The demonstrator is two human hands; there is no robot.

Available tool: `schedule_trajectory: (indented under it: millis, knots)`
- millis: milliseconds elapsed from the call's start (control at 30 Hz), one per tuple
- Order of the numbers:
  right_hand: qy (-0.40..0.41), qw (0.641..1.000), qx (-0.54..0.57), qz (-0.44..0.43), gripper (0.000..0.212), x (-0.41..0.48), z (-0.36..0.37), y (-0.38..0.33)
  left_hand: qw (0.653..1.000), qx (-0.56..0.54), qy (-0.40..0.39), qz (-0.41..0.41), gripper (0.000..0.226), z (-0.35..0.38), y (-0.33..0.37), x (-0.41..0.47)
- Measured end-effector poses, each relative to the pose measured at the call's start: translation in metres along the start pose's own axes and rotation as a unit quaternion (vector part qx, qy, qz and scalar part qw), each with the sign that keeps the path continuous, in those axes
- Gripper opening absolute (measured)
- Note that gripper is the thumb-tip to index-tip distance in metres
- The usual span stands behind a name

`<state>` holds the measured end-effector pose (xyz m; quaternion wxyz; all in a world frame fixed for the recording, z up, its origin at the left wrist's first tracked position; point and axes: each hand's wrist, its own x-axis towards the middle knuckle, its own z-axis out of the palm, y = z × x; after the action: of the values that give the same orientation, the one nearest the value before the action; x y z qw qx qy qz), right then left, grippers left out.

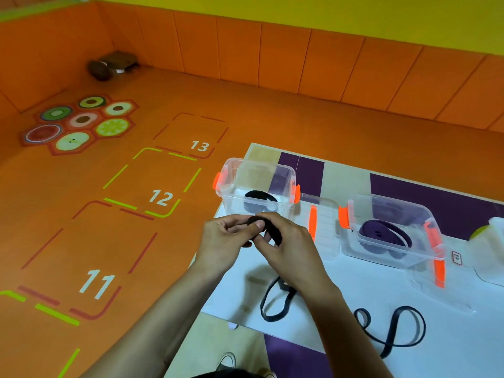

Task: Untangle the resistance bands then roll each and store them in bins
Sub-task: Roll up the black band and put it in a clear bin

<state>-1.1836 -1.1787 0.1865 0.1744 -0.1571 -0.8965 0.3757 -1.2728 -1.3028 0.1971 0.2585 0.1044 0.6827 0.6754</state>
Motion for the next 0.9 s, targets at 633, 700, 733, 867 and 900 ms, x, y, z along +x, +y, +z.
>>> schedule_trajectory:
  millis: [633,700,733,867,900]
  knots:
    - [-0.067,0.997,0.019,-0.014,0.056,0.002,-0.012,0.016,0.989,0.06,-0.134,0.012,0.016,-0.019,0.007,0.014]
    - [-0.051,0.996,0.069,0.007,0.054,0.005,-0.011,0.013,0.996,-0.006,-0.092,-0.005,0.017,-0.015,0.006,0.013]
    - [-0.042,0.995,0.094,0.017,0.052,0.006,-0.008,0.012,0.996,-0.041,-0.072,-0.017,0.017,-0.013,0.005,0.013]
    - [-0.034,0.993,0.116,0.014,0.043,0.008,-0.004,0.007,0.986,-0.146,-0.04,-0.07,0.023,-0.003,0.001,0.012]
    - [-0.043,0.994,0.1,0.01,0.037,0.008,-0.006,0.007,0.985,-0.144,-0.048,-0.085,0.025,-0.004,0.0,0.012]
